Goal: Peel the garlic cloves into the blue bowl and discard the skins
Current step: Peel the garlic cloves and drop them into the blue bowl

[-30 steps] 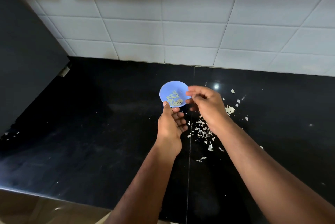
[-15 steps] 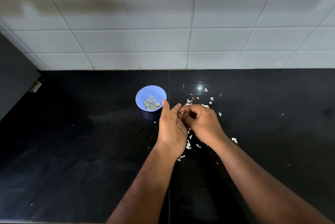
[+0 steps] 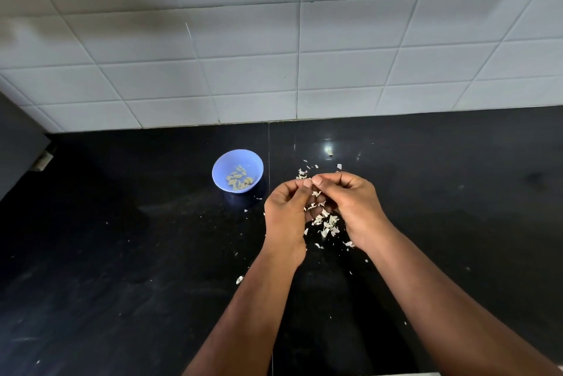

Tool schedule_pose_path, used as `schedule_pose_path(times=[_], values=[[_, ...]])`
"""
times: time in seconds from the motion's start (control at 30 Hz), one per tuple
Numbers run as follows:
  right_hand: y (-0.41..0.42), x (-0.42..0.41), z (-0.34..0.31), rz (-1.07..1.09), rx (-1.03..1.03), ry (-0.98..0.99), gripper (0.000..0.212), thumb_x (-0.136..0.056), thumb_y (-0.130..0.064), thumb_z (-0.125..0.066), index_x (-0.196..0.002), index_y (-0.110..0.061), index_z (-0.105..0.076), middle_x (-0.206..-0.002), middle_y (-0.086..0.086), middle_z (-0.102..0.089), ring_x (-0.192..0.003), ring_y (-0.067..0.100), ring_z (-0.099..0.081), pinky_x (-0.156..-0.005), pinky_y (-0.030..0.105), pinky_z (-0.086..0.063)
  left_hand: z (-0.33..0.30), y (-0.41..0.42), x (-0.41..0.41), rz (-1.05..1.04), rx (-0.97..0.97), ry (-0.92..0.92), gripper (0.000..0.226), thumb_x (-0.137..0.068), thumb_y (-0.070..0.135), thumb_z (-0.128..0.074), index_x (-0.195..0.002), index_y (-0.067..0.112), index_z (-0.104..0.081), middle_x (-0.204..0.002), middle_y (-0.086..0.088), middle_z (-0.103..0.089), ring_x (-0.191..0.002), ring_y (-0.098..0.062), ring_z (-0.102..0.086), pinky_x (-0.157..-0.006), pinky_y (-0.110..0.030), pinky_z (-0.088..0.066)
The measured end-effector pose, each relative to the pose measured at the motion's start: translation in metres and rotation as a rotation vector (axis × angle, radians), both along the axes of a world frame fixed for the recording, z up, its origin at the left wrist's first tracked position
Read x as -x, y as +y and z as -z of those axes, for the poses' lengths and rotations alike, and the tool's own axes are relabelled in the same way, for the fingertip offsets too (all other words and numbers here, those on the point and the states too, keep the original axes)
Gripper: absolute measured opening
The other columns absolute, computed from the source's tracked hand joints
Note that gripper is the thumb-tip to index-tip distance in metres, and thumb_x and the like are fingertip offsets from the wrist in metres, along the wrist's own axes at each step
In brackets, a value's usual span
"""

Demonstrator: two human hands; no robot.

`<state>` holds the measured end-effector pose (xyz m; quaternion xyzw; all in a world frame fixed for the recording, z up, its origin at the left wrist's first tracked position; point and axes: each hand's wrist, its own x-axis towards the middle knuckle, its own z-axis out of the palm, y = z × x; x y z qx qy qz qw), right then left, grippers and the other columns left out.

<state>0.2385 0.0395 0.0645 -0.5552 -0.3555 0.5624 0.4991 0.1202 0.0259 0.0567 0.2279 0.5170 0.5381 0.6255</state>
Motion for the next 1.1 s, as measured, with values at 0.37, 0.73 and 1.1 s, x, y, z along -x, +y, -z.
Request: schedule_pose_path(times=[0.37,0.73,1.1], values=[[0.006,0.006,0.003,-0.018,-0.019,-0.065,0.017,-0.1,-0.015,-0.069,-0.099,0.002,-0.075,-0.076,0.005,-0.072,-0.064,0.014,-0.067,-0.054,0.028,-0.056,0.003,0.008,0.001,-0.007,-0.105,0.42,0.015,-0.107,0.016,-0.059,-0.094,0.014,-0.068,-0.096,-0.011,-0.074,-0.083,-0.018,-0.075,-0.074,-0.048,-0.067],[0.006,0.008,0.007,-0.006,0.092,0.125,0.013,-0.103,-0.01,-0.064,-0.1,-0.005,-0.076,-0.084,0.007,-0.073,-0.065,0.012,-0.064,-0.054,0.025,-0.049,0.009,0.008,0.0,0.065,-0.133,0.643,0.024,-0.1,0.037,-0.041,-0.084,0.031,-0.058,-0.087,0.002,-0.066,-0.08,-0.017,-0.067,-0.07,-0.055,-0.064],[0.005,-0.021,-0.003,-0.164,-0.043,-0.205,0.005,-0.094,-0.016,-0.077,-0.097,-0.015,-0.081,-0.085,0.009,-0.074,-0.074,0.01,-0.067,-0.066,0.027,-0.055,0.01,0.007,-0.004,0.198,-0.164,0.377,0.017,-0.112,0.029,-0.051,-0.105,0.017,-0.062,-0.086,0.006,-0.067,-0.071,-0.002,-0.058,-0.062,-0.03,-0.056]])
